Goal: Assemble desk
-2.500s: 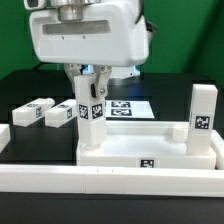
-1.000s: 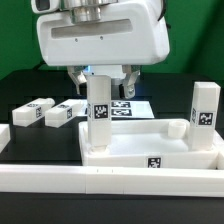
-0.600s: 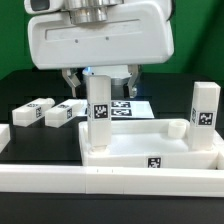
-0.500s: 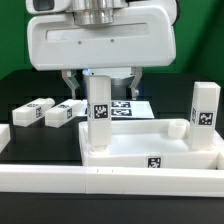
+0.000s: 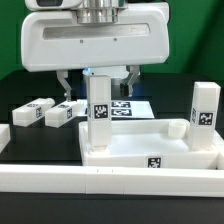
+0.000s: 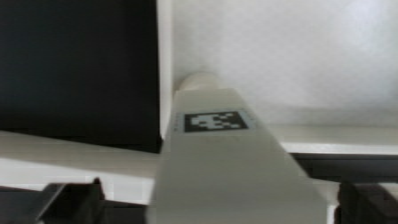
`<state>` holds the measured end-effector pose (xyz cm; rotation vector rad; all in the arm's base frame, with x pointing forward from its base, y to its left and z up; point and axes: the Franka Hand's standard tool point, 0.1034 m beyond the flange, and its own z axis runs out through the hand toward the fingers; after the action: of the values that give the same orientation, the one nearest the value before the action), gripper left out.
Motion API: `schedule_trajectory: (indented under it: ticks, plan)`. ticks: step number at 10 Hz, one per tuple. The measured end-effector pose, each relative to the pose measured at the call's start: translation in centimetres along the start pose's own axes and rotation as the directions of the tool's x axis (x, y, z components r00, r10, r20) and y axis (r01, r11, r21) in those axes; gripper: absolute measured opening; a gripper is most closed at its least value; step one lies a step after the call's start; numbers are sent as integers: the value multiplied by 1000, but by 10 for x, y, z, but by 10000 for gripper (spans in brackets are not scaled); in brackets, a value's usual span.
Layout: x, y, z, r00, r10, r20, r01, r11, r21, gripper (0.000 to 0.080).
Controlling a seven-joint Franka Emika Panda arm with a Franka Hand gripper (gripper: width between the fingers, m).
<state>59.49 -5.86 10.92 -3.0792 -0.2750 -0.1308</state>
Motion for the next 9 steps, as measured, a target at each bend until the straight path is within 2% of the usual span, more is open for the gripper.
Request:
schedule_trajectory:
  ticks: [2, 3, 4, 5, 7, 9]
  plan:
    - [0, 1, 1, 1000, 2, 1, -2, 1000, 0, 619]
    - [-1, 1, 1, 1000, 2, 1, -2, 1000, 0, 432]
    - [-1, 1, 1, 1000, 12, 1, -12, 1000, 1, 432]
    - [-1, 1, 1, 1000, 24, 1, -24, 1000, 1, 287]
    - [-1, 1, 1, 999, 36, 1, -36, 999, 1, 288]
    - [-1, 0, 1, 980, 200, 1, -200, 980, 2, 288]
